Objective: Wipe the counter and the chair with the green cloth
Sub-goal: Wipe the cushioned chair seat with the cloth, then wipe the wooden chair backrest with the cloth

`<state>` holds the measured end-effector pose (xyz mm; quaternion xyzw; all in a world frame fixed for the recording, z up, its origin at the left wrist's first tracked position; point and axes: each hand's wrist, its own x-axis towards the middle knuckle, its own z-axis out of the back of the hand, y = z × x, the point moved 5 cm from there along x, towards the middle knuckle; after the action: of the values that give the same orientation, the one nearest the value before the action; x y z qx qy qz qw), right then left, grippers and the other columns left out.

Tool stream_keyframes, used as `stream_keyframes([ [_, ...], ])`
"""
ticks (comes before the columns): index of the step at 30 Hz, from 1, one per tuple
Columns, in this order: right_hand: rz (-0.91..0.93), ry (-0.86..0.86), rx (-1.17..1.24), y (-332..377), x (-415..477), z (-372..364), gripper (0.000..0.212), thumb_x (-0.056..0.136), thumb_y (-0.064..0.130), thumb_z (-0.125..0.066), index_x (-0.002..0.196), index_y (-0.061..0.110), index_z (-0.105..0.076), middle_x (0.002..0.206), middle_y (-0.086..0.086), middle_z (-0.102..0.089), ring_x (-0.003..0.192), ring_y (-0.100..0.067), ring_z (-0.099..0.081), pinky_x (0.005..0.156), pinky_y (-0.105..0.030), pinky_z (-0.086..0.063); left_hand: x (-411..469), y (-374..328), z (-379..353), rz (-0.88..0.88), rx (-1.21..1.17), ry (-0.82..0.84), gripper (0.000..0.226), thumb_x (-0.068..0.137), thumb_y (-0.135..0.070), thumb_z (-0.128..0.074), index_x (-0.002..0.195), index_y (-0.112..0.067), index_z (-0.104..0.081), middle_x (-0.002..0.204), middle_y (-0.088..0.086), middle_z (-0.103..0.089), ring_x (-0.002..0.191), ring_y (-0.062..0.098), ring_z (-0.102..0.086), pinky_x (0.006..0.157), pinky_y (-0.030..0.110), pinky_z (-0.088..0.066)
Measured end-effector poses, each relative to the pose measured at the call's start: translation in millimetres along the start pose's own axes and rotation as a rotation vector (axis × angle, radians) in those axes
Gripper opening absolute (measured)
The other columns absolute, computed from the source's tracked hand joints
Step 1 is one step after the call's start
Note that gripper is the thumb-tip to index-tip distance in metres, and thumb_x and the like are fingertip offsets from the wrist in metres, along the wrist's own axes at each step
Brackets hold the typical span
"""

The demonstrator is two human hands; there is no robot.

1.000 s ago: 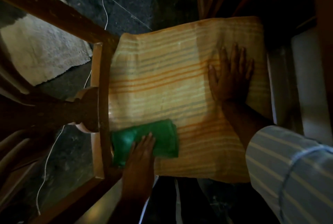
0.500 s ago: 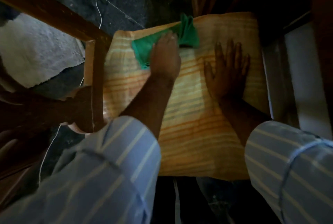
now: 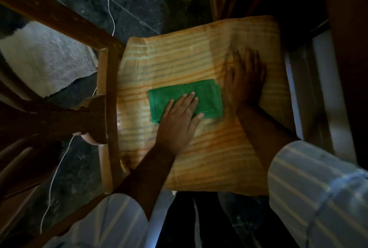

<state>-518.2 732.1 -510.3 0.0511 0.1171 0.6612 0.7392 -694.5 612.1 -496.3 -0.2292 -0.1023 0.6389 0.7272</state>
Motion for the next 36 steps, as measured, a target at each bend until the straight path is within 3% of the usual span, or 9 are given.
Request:
stream_keyframes([
  [4, 0.065, 0.038, 0.361, 30.2, -24.5, 12.8, 0.045, 0.105, 0.037, -0.044, 0.115, 0.005, -0.073, 0.119, -0.022, -0.07, 0.115, -0.04, -0.064, 0.097, -0.045, -0.046, 4.2, 31.0, 42.0, 0.38, -0.013, -0.25, 0.045, 0.098, -0.03, -0.053, 0.137, -0.009, -0.054, 0.145, 0.013, -0.049, 0.134, 0.031, -0.044, 0.113, 0.044, -0.036],
  [7, -0.05, 0.25, 0.499, 38.5, -43.3, 6.1, 0.048, 0.095, 0.045, -0.069, 0.128, 0.011, -0.066, 0.123, -0.014, -0.073, 0.115, -0.032, -0.068, 0.096, -0.038, -0.052, -2.5, 52.2, 46.6, 0.709, -0.15, -0.18, 0.07, 0.09, -0.029, -0.068, 0.148, -0.004, -0.037, 0.147, 0.017, -0.046, 0.137, 0.033, -0.041, 0.114, 0.043, -0.036],
  [11, -0.313, 0.475, 0.641, 33.3, -41.4, -4.0, 0.063, 0.073, 0.033, -0.094, 0.122, 0.009, -0.064, 0.12, -0.008, -0.075, 0.103, -0.023, -0.072, 0.088, -0.031, -0.056, 0.9, 61.3, 49.3, 0.902, -0.436, -0.151, 0.046, 0.079, -0.022, -0.082, 0.119, -0.006, -0.066, 0.115, 0.014, -0.071, 0.095, 0.024, -0.069, 0.076, 0.026, -0.058],
  [13, -0.445, 0.599, 0.831, 32.9, -40.1, -5.0, 0.051, 0.075, 0.02, -0.093, 0.118, 0.001, -0.073, 0.117, -0.015, -0.078, 0.105, -0.029, -0.076, 0.096, -0.045, -0.062, 0.8, 61.6, 48.7, 0.986, -0.768, -0.132, 0.032, 0.079, -0.008, -0.08, 0.11, -0.003, -0.072, 0.102, 0.015, -0.074, 0.07, 0.017, -0.067, 0.053, 0.019, -0.053],
  [17, -0.562, 0.651, 1.068, 47.2, -41.7, 32.0, 0.034, 0.085, 0.009, -0.083, 0.117, 0.0, -0.077, 0.116, -0.019, -0.079, 0.103, -0.034, -0.078, 0.084, -0.04, -0.068, 6.0, 45.6, 76.7, 0.878, -1.09, -0.139, 0.027, 0.088, 0.001, -0.069, 0.115, -0.003, -0.069, 0.114, 0.018, -0.072, 0.08, 0.021, -0.071, 0.064, 0.027, -0.06],
  [21, -0.524, 0.632, 1.234, 78.0, -32.9, 90.7, 0.018, 0.092, 0.009, -0.076, 0.11, 0.005, -0.074, 0.102, -0.01, -0.077, 0.06, -0.01, -0.075, 0.044, -0.018, -0.057, 11.2, 32.1, 144.4, 0.774, -0.928, -0.262, 0.03, 0.093, -0.01, -0.067, 0.122, -0.006, -0.066, 0.117, 0.013, -0.071, 0.105, 0.03, -0.069, 0.094, 0.049, -0.056],
  [27, -0.442, 0.708, 1.461, 143.8, -18.0, 193.1, 0.039, 0.097, 0.012, -0.071, 0.135, 0.003, -0.067, 0.13, -0.02, -0.074, 0.121, -0.036, -0.072, 0.107, -0.048, -0.057, 6.5, -16.9, 308.6, 0.562, -0.212, -0.564, 0.033, 0.094, -0.042, -0.06, 0.117, -0.019, -0.066, 0.105, 0.008, -0.074, 0.096, 0.027, -0.068, 0.073, 0.027, -0.047],
  [31, -0.324, 0.756, 1.538, 189.6, -9.7, 245.6, 0.037, 0.098, 0.004, -0.066, 0.134, 0.001, -0.067, 0.129, -0.022, -0.073, 0.12, -0.037, -0.07, 0.106, -0.051, -0.056, -7.1, -51.0, 410.1, 0.518, -0.079, -0.632, 0.034, 0.096, -0.037, -0.062, 0.125, -0.019, -0.063, 0.111, 0.003, -0.074, 0.096, 0.017, -0.069, 0.077, 0.021, -0.048],
  [36, -0.212, 0.894, 1.464, 251.6, -31.3, 260.3, 0.021, 0.095, 0.007, -0.072, 0.115, 0.015, -0.072, 0.1, -0.001, -0.08, 0.085, -0.014, -0.077, 0.071, -0.029, -0.063, -42.5, -67.8, 484.6, 0.473, 0.088, -0.639, 0.034, 0.095, -0.033, -0.063, 0.127, -0.021, -0.061, 0.107, -0.007, -0.067, 0.083, 0.001, -0.06, 0.062, 0.009, -0.041],
])
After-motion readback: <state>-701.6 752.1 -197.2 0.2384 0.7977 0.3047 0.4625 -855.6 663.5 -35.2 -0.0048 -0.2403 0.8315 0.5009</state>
